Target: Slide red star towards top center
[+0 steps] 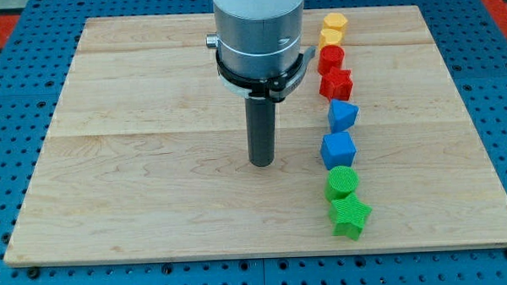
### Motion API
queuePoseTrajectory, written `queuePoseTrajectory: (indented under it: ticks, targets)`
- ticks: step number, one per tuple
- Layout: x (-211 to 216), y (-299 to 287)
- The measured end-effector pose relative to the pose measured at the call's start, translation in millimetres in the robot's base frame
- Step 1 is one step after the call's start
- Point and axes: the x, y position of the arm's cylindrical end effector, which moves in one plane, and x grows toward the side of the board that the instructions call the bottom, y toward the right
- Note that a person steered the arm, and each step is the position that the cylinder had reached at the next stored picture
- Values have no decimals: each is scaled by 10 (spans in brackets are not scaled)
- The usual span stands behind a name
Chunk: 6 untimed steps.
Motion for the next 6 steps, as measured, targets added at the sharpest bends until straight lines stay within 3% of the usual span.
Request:
queuePoseTrajectory:
  ticks: [3,4,5,6]
  targets:
    - [140,-164]
    - [829,-224]
    - [1223,-90]
    - [1223,254]
